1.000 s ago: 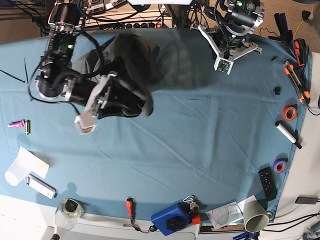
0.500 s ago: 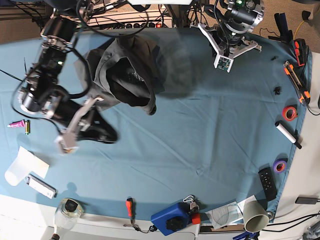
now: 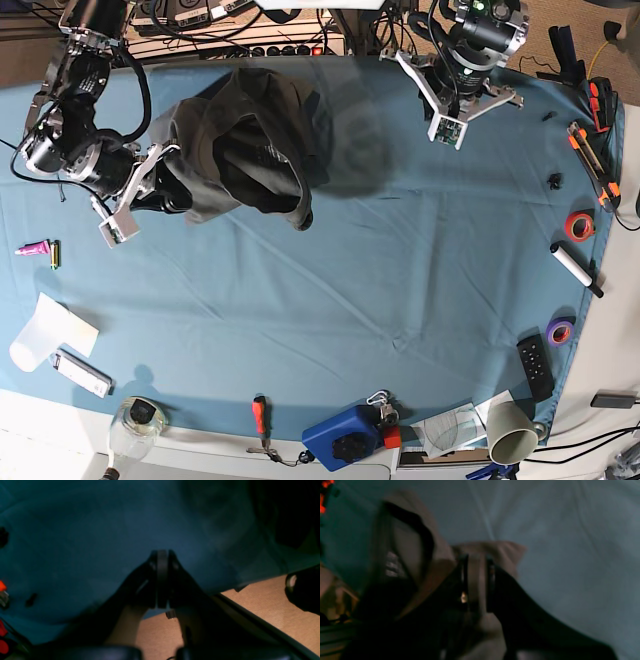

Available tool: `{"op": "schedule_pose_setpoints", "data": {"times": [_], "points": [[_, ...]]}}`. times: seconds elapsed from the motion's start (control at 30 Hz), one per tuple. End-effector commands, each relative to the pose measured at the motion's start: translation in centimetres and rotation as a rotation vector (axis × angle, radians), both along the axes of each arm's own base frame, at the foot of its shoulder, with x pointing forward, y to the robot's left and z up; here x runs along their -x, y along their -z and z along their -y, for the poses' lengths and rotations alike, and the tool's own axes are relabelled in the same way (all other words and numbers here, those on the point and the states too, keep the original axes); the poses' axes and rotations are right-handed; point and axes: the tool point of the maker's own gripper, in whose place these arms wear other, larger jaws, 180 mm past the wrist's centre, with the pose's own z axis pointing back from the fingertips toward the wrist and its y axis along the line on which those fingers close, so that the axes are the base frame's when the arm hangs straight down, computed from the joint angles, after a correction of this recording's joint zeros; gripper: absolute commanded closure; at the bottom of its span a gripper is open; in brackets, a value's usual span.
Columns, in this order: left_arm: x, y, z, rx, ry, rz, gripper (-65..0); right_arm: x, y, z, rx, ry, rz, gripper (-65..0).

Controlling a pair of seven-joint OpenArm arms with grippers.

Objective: Fold the T-shirt properly
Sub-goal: 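Press and tuck the bundle edge with the right gripper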

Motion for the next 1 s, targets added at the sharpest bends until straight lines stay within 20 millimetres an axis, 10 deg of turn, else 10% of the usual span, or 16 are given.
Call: {"op": "schedule_pose_setpoints", "data": {"times": [0.0,0.17,0.67,0.97], "points": [[-0.4,-0.8,0.1,0.007,-0.004,0.034,0.0,-0.5,-1.0,0.3,0.005,0.001,0.042,-4.2],[-0.4,-0.8,0.1,0.007,-0.004,0.035,0.0,1.3,1.5,-0.4,0.011,0.003,-0.045,-4.2],[-0.4,-0.8,0.1,0.007,-0.004,0.035,0.0,7.6,5.6,-11.1,-0.077,-0.377,-0.258,-4.2],[-0.7,-1.1,0.2,0.013,-0.004,0.057,0.0,5.5,5.7,-9.8,-0.022,-0.306,-0.174,-4.2]]}}
